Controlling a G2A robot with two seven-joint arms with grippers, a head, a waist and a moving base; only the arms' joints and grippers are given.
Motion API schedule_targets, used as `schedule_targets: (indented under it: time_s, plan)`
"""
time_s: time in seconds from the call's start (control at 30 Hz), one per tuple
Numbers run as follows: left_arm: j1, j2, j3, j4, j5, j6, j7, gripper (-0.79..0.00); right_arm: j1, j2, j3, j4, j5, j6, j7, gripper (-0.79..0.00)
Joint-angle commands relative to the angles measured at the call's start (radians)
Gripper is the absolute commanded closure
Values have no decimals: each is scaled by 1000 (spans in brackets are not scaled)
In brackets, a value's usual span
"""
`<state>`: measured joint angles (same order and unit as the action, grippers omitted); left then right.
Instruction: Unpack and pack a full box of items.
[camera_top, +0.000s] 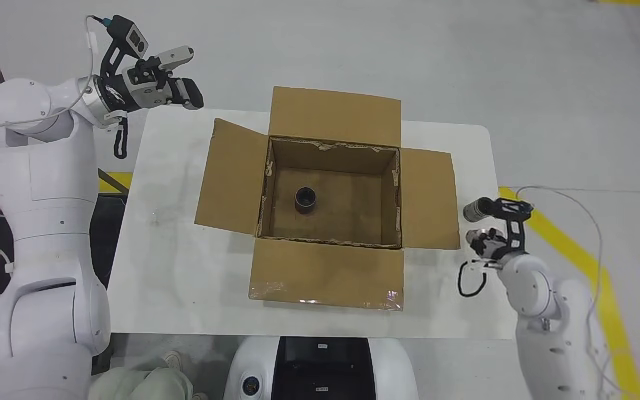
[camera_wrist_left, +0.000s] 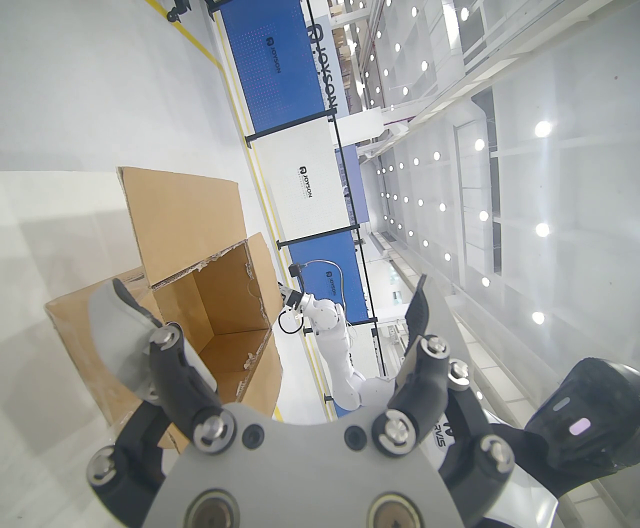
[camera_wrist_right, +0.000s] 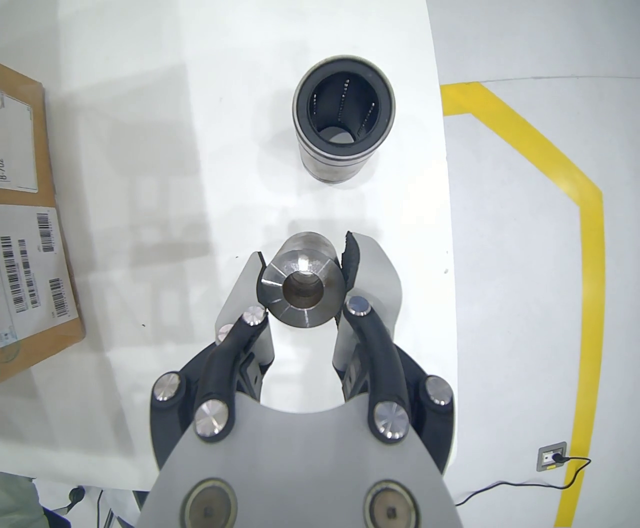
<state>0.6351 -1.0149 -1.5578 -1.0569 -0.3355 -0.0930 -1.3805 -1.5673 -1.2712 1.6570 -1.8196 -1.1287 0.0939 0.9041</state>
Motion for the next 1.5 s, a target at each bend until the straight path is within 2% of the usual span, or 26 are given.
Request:
schedule_targets:
  time_s: [0.0, 0.47, 0.6, 0.73, 0.93, 1.0, 1.03, 1.07, 1.1, 1.13, 1.2, 1.33, 1.47]
  plan:
    - [0, 0, 0, 0, 0, 0, 0, -785, 13, 1, -5, 21, 0, 2, 4, 0]
    - [0, 0, 0, 0, 0, 0, 0, -785, 67, 4, -28, 111, -12, 23, -12, 0]
    - [0, 0, 0, 0, 0, 0, 0, -785, 87, 6, -32, 135, -17, 26, -11, -55]
    - [0, 0, 0, 0, 0, 0, 0, -785, 103, 7, -37, 151, -24, 30, -14, -163]
    - [0, 0, 0, 0, 0, 0, 0, -785, 128, 8, -54, 186, -27, 33, -23, -200]
    - [0, 0, 0, 0, 0, 0, 0, -785, 134, 8, -57, 195, -27, 34, -25, -262]
    - [0, 0, 0, 0, 0, 0, 0, -785, 137, 8, -59, 198, -28, 34, -24, -372]
    - [0, 0, 0, 0, 0, 0, 0, -785, 139, 9, -60, 202, -30, 34, -22, -394]
    - [0, 0, 0, 0, 0, 0, 0, -785, 142, 9, -61, 205, -32, 35, -21, -588]
    - [0, 0, 0, 0, 0, 0, 0, -785, 144, 9, -62, 207, -31, 36, -20, -693]
    - [0, 0, 0, 0, 0, 0, 0, -785, 146, 10, -62, 210, -29, 37, -20, -736]
    - [0, 0, 0, 0, 0, 0, 0, -785, 141, 11, -58, 188, -24, 41, -19, -733]
    - [0, 0, 0, 0, 0, 0, 0, -785, 100, 13, -45, 90, -13, 48, -5, -745]
